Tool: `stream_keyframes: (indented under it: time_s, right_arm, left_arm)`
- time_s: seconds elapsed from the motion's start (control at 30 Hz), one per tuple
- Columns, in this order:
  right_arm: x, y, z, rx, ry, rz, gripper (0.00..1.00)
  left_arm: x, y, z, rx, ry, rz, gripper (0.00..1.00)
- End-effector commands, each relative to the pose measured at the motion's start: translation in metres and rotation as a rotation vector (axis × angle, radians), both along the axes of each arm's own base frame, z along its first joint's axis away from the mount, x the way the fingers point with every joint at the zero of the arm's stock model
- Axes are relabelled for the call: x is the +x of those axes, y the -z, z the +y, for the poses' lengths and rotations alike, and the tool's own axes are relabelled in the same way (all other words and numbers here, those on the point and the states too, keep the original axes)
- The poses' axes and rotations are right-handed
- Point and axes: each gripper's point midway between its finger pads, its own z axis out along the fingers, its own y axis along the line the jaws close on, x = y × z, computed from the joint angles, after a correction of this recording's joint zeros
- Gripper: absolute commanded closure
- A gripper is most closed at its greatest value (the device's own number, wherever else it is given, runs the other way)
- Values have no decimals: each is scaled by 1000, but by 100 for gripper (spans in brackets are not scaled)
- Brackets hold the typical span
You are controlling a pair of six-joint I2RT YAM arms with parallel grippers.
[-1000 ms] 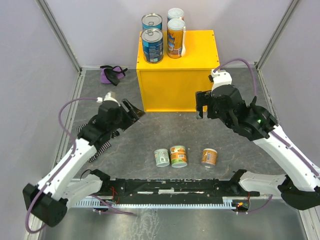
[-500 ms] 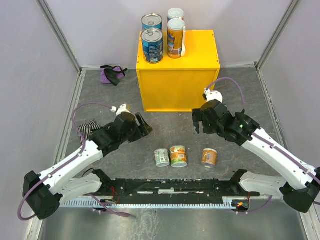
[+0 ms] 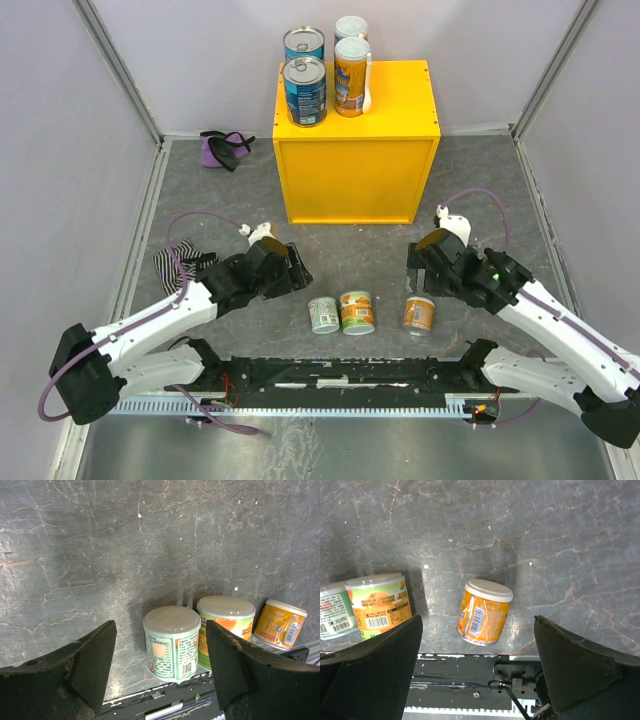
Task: Place and organize the canned foods onto the counter
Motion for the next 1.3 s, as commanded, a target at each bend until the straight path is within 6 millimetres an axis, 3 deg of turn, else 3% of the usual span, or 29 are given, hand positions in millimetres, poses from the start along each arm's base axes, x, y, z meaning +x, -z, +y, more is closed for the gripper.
stream_keyframes:
  time_s: [0.0, 0.2, 0.57, 0.9, 1.27]
  right_arm:
    - [-20, 15, -9, 25, 60, 64, 0]
    - [-31, 40, -13, 27, 91, 117, 1]
    - [-34, 78, -11, 3, 113, 168, 0]
    - [-16, 91, 4, 12, 117, 147, 0]
    - [-3, 107, 7, -24, 154, 146, 0]
  left_arm:
    - [-3, -9, -5, -56, -13, -28, 21]
    - [-10, -9, -2, -70, 1, -39, 21]
    - [-17, 4, -11, -102, 37, -27, 21]
    - [-24, 15, -15, -110, 56, -18, 21]
    - [-24, 10, -12, -88, 69, -31, 21]
